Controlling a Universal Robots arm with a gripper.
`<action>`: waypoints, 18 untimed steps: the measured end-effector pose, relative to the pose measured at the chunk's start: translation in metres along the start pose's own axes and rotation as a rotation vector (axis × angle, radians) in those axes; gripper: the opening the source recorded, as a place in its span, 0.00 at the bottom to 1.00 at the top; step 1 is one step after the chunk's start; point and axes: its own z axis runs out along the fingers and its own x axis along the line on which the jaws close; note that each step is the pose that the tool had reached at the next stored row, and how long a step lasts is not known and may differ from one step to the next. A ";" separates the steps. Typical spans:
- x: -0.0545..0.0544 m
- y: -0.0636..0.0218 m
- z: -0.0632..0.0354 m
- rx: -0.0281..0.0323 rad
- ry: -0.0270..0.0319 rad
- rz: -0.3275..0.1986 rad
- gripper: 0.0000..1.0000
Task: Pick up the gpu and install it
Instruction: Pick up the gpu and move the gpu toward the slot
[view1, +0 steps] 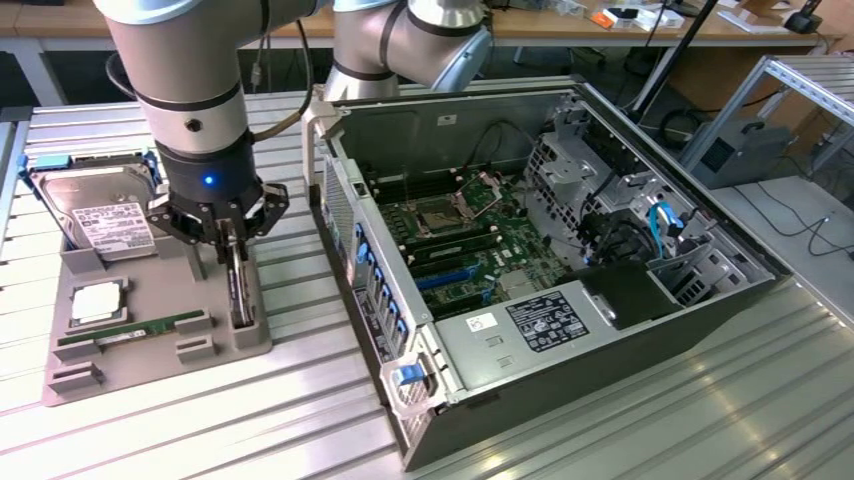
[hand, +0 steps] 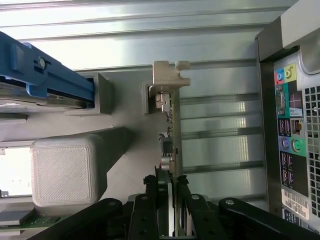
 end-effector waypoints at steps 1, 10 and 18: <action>0.000 0.0000 0.0000 0.0000 0.0000 0.000 0.27; 0.000 0.0000 0.0000 0.0000 -0.0001 0.000 0.27; 0.000 0.0001 -0.0027 -0.0001 -0.0001 0.000 0.27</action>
